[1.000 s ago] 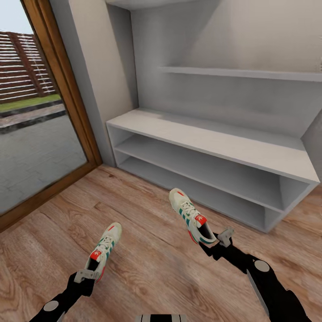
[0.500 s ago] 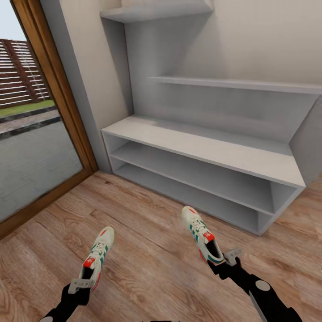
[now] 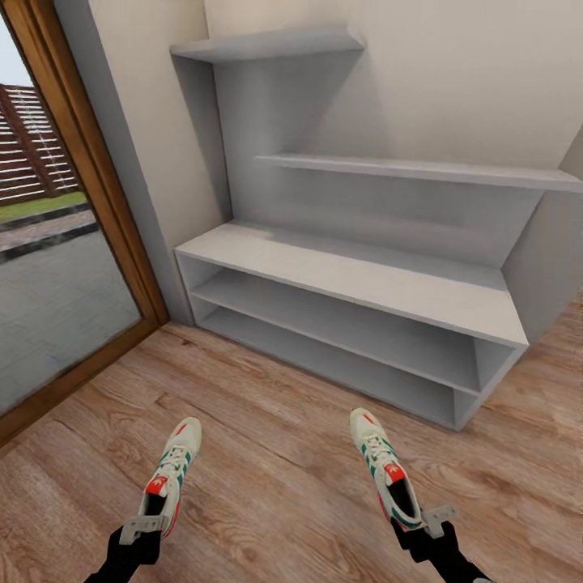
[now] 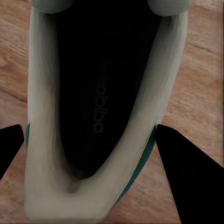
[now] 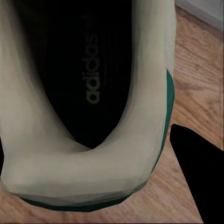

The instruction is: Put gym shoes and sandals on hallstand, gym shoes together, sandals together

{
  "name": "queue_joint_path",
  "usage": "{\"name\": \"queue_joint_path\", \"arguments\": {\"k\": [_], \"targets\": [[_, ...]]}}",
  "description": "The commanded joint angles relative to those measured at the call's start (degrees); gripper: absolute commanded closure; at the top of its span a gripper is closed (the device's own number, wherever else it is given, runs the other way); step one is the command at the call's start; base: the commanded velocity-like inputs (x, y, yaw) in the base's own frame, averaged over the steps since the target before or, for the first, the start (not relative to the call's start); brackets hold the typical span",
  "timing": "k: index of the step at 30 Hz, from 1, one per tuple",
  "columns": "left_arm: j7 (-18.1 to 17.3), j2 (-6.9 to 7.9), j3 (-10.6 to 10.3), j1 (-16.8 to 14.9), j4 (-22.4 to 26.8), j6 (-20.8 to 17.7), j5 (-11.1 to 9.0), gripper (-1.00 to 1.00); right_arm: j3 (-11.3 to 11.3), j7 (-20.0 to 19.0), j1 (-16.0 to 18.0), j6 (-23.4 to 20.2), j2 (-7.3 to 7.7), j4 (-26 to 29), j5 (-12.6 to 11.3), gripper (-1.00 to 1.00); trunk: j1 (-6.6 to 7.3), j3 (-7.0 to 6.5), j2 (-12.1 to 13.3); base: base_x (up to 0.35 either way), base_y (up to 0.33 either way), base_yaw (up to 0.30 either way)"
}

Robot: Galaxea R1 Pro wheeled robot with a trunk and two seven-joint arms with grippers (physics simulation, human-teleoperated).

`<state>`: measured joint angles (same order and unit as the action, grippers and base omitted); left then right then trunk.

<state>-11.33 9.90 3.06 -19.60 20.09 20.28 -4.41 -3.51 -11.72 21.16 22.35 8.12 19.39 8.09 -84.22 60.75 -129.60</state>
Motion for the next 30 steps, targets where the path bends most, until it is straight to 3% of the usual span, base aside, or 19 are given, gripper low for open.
{"name": "queue_joint_path", "arguments": {"k": [1,5,8,30], "targets": [[-0.6,-0.04,0.3,0.1,-0.1,0.0,-0.5,1.0,-0.3,0.6,0.0,1.1,-0.04,-1.0,0.5,1.0,0.23,-0.23,0.4,0.0,0.0,-0.097],[-0.3,-0.12,0.3,0.4,-0.1,0.9,-0.6,1.0,-0.3,4.5,0.0,6.1,-0.82,-5.8,0.5,1.0,1.11,-1.31,2.0,0.0,0.0,-0.097],[3.0,-0.27,0.3,0.5,-2.1,3.8,-0.7,1.0,-0.4,6.4,0.0,10.4,-1.79,-8.0,0.5,1.0,1.77,-2.07,3.2,0.0,0.0,-0.083],[4.3,-0.31,0.3,0.5,-2.9,4.6,-0.9,1.0,-0.4,6.7,0.0,11.2,-2.66,-8.4,0.4,1.0,2.21,-2.8,4.0,0.0,0.0,-0.034]]}}
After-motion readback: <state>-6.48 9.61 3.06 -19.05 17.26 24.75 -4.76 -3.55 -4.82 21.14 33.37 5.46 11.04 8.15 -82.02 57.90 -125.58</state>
